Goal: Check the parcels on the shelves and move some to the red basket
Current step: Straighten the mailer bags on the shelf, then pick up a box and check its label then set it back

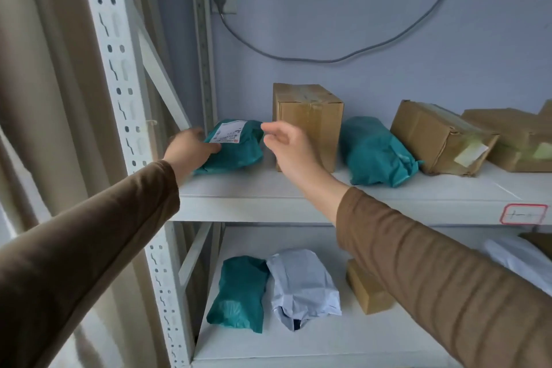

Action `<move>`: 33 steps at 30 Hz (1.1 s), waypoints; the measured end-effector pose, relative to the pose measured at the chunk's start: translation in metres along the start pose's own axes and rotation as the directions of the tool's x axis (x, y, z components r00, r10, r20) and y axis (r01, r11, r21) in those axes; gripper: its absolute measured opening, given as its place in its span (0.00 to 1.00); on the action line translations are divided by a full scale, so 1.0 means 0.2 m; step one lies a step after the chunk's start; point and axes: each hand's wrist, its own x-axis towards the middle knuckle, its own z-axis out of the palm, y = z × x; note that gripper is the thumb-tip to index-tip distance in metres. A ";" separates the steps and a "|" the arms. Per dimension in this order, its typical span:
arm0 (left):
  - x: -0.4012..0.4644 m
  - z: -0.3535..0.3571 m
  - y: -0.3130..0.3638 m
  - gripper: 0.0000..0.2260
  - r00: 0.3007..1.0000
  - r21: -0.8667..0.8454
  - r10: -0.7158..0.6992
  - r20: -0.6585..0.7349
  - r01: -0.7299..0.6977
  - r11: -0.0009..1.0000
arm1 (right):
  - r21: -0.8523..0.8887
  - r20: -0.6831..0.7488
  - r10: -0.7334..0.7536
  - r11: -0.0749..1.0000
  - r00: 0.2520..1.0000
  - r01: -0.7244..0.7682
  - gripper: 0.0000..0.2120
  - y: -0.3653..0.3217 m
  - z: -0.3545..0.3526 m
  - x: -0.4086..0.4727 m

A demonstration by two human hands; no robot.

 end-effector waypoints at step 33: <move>-1.53 0.02 0.39 0.10 0.954 -0.863 0.204 0.219 0.091 0.497 | 0.504 -0.048 0.312 0.828 0.949 -0.247 0.22 -0.34 -0.73 -1.24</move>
